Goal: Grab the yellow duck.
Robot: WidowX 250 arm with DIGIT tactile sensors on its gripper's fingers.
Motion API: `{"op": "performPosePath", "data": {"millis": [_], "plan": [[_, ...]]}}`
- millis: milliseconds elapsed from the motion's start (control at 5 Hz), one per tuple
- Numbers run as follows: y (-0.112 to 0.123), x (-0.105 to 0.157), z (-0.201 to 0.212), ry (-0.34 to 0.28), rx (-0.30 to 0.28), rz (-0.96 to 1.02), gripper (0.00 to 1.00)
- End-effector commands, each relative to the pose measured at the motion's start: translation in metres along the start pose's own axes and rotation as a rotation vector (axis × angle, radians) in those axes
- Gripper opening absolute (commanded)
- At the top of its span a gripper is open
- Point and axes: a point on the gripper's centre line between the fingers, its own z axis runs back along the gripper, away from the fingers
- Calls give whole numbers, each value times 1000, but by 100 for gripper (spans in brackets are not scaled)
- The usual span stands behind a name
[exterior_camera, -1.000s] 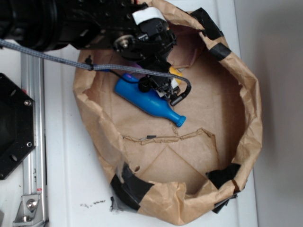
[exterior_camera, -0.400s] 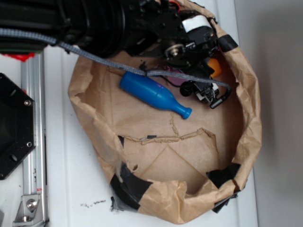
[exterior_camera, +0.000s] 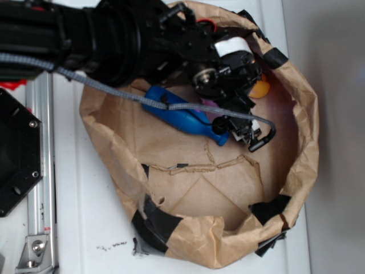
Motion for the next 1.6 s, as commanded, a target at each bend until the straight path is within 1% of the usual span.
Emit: {"op": "performPosePath", "data": {"millis": [0,200,400,600,800,1000,1200,1400], "plan": [[-7,0,5,-5,-6,-34,100],[-4,5,13,-70,17,-137,100],[3,20,16,-112,67,-177,100],[11,30,5,-87,89,-168,100],[13,36,-8,-83,128,-180,100],[17,39,-17,-79,142,-178,100],[18,36,-10,-100,130,-168,0],[16,31,1,-118,127,-172,0]]}}
